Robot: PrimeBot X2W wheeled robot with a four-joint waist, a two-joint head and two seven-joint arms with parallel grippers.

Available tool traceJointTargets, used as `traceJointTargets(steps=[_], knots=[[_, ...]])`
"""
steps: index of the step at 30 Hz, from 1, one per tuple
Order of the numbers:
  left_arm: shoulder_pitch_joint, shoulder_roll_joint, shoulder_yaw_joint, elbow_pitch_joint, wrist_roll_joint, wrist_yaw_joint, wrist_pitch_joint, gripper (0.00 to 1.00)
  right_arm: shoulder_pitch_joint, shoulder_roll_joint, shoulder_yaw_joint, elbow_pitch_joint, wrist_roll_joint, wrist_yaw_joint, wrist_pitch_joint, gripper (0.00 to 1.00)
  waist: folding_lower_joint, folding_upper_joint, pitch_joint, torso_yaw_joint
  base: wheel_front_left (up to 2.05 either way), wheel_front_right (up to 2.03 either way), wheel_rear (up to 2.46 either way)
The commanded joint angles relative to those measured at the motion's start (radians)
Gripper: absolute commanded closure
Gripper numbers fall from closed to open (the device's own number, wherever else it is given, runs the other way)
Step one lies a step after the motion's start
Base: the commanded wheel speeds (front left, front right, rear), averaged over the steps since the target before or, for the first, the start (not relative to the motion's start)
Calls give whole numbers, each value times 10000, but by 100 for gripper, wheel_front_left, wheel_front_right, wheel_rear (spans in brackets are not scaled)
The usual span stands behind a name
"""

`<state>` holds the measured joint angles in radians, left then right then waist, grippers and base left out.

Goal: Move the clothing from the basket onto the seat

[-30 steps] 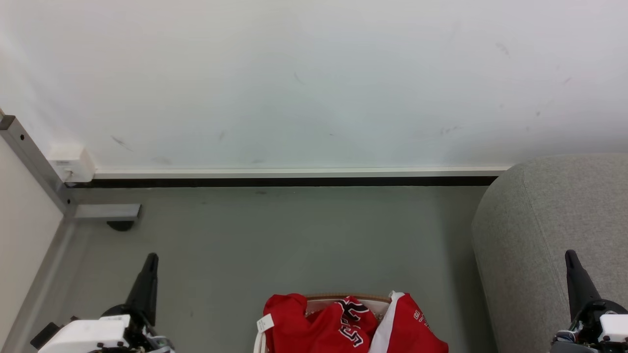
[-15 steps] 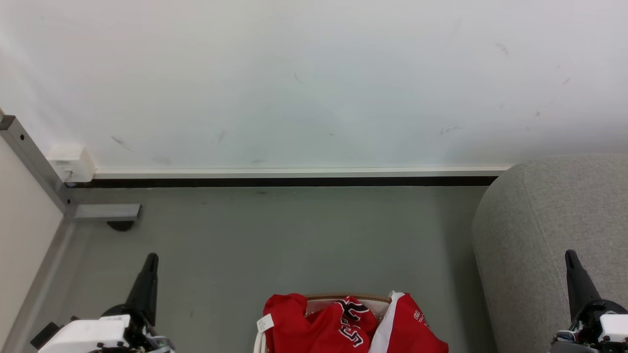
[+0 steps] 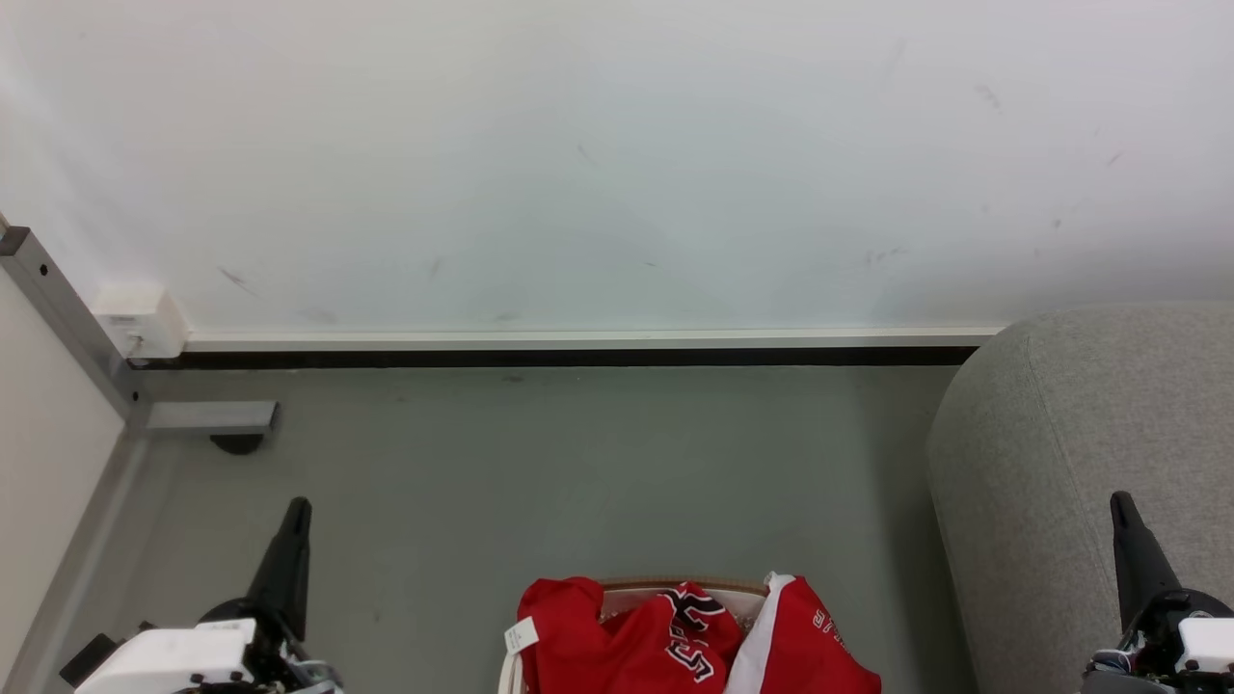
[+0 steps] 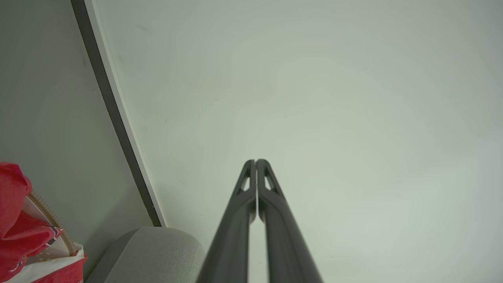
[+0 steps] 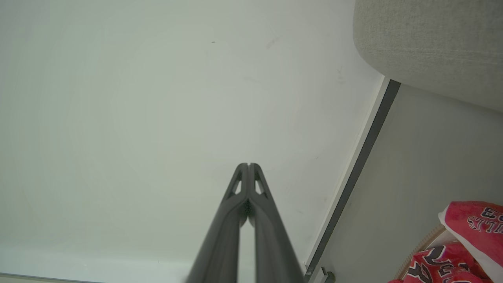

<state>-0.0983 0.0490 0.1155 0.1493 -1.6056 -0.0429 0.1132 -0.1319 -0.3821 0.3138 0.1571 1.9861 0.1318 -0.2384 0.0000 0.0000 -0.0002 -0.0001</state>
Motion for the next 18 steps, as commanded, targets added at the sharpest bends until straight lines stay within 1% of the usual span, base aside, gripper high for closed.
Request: traceJointTargets(steps=[1, 17, 18], knots=[[-52, 21, 13, -32, -139, 3, 21, 100, -76, -90, -5, -48, 20, -23, -23, 100, 0, 0, 0, 0, 0, 0, 0], [-52, 21, 12, -32, -140, 3, 21, 100, -76, -90, -4, -47, 21, -23, -24, 100, 0, 0, 0, 0, 0, 0, 0], [11, -4, -2, 29, 6, -2, -6, 0, 9, 18, 8, 22, -6, 2, 1, 0, 0, 0, 0, 0, 0, 0, 0]])
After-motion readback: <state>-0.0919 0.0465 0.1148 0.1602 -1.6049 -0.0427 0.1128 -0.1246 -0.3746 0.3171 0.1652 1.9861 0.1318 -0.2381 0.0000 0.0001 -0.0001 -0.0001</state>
